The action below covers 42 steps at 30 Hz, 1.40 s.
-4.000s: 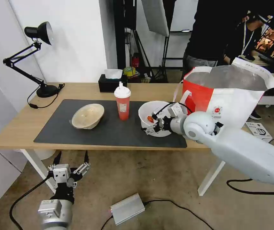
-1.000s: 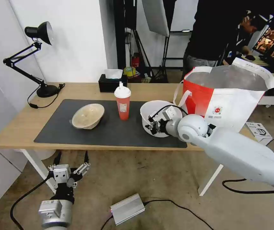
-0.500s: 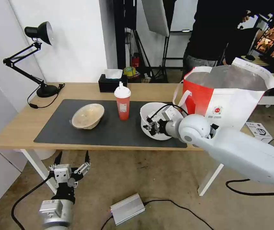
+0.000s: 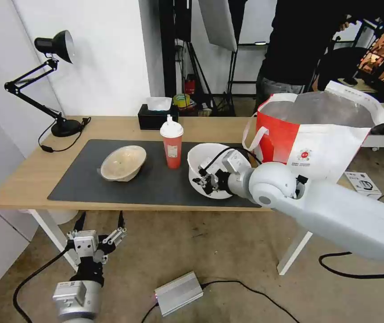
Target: Pick up the trash from the table and place it into the takeout bag.
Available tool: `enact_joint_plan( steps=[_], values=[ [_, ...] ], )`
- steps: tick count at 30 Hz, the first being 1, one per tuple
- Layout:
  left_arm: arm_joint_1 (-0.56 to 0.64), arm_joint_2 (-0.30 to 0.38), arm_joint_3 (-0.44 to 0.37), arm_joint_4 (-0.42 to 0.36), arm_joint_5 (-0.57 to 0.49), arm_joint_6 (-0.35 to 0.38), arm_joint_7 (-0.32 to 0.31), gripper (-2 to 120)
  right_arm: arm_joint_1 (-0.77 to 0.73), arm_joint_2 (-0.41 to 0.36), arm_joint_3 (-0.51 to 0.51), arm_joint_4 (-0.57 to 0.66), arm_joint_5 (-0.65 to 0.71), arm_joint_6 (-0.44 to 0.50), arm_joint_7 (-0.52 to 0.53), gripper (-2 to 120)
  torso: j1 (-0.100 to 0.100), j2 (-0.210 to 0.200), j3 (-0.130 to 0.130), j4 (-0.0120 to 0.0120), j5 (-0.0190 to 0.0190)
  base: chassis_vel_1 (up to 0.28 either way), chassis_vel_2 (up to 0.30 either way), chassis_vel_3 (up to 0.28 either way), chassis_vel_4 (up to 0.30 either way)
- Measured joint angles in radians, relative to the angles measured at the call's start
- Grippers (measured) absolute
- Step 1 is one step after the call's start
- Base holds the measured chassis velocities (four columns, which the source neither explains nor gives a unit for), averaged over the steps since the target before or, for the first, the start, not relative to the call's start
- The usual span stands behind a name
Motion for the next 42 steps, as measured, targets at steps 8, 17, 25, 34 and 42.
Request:
enact_joint_plan(
  steps=[8,17,25,34,42],
  values=[
    [-0.001,0.0,-0.001,0.001,0.0,0.0,0.0,100,0.022,-0.015,-0.006,0.052,0.003,0.0,0.001,0,0.0,0.0,0.0,0.0,0.0,0.0,0.0,0.0,0.0],
    [-0.001,0.0,-0.003,0.001,-0.001,0.0,0.0,100,0.147,-0.069,-0.043,0.133,0.045,0.0,-0.007,0,0.0,0.0,0.0,0.0,0.0,0.0,0.0,0.0,0.0],
    [-0.002,0.0,-0.003,-0.001,-0.002,0.0,0.0,100,0.26,-0.111,-0.07,0.193,0.104,0.001,-0.017,0,0.0,0.0,0.0,0.0,0.0001,0.0,0.0,0.0,0.0],
    [-0.001,0.0,-0.004,-0.008,-0.003,0.0,-0.001,100,0.401,-0.128,-0.093,0.209,0.179,0.001,-0.023,0,0.0,0.0,0.0,0.0,0.0,0.0,0.0,0.0,0.0],
    [0.0,0.001,-0.007,-0.019,-0.006,0.0,-0.001,100,0.523,-0.118,-0.106,0.144,0.213,0.001,-0.049,0,0.0,0.0,0.0,0.0,0.0,0.0,0.0,0.0,0.0]
  ],
)
